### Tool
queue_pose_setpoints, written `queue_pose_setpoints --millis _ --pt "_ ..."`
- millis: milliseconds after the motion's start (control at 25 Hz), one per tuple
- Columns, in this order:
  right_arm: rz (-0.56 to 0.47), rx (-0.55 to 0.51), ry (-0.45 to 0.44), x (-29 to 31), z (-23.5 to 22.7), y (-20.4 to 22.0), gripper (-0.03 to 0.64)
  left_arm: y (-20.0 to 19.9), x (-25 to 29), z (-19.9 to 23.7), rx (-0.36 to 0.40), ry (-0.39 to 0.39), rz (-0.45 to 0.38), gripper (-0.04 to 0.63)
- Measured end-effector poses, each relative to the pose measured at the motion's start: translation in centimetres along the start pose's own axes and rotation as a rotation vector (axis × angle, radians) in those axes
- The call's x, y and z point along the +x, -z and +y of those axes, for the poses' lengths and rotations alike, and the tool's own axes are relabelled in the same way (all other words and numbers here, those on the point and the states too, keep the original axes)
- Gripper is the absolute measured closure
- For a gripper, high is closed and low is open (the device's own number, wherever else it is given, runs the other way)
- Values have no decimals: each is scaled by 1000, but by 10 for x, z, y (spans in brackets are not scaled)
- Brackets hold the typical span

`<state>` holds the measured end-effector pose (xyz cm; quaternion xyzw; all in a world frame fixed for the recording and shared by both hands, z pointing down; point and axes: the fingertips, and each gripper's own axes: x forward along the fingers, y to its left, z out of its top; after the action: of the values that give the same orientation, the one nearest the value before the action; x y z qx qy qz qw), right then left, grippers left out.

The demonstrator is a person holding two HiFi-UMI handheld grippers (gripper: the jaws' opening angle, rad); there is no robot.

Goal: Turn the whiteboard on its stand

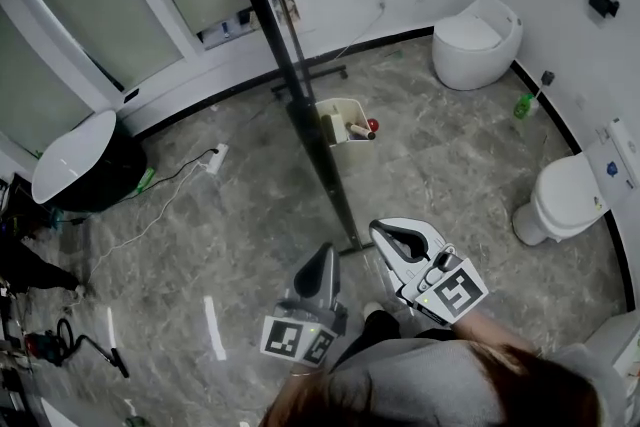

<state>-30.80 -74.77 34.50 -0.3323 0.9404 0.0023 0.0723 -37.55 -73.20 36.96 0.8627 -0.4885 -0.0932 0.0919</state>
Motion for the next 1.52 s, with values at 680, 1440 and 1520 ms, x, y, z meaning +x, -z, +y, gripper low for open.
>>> queue_pose_setpoints --millis 680,1440,1520 --pt "15 -8 -57 41 -30 -6 614 -16 37 32 72 -103 18 595" --pt "22 -1 -48 27 -58 -15 614 -98 156 73 336 -382 -115 163" --pt "29 2 -41 25 -62 -12 614 -105 160 77 358 -405 -136 222"
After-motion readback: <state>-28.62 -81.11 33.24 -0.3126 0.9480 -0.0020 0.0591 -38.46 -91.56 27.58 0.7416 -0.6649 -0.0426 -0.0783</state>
